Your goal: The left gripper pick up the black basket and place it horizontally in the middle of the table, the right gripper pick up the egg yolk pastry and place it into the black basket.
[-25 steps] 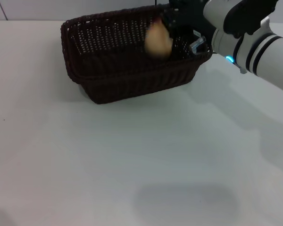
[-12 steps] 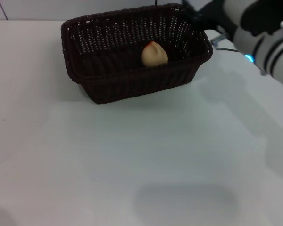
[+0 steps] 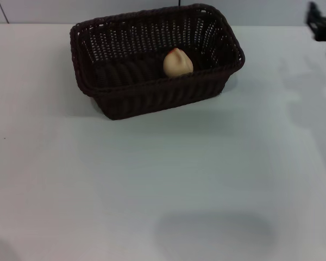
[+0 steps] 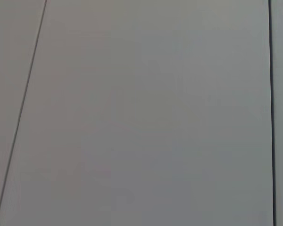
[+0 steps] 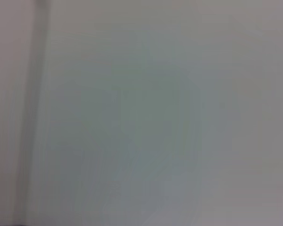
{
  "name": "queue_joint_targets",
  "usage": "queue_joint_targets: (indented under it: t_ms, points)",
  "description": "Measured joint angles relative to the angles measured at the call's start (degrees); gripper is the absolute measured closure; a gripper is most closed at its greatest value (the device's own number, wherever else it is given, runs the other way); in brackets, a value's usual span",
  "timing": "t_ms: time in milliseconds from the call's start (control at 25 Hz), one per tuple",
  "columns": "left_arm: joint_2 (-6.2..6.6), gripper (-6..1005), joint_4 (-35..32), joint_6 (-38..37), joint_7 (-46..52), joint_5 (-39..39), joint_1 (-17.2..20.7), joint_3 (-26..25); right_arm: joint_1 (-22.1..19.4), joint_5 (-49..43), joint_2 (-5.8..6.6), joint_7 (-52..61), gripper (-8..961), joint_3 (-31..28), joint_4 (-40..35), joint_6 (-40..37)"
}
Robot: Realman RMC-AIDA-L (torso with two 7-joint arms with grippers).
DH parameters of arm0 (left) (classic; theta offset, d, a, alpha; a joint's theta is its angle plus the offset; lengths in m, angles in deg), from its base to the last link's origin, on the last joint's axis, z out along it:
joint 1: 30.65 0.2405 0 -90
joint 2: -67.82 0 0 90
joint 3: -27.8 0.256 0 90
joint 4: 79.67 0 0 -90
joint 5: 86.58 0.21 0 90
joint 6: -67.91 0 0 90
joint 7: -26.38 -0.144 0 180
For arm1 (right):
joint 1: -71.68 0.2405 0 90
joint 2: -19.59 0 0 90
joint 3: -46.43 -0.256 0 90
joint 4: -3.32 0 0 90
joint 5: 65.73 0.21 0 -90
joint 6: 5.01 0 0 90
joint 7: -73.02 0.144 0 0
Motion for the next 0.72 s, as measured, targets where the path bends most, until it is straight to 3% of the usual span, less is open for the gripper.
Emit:
queue_joint_targets:
  t_ms: [400, 720]
  points:
    - [-0.06, 637, 0.0, 0.4, 0.5, 0.0, 0.0, 0.1, -2.4, -2.3, 0.11, 8.4, 396, 0.4, 2.9, -25.6]
    - [-0.16, 637, -0.1, 1.3, 0.6, 0.0, 0.0, 0.1, -1.7, -21.4, 0.23, 25.1, 396, 7.3, -2.5, -48.7]
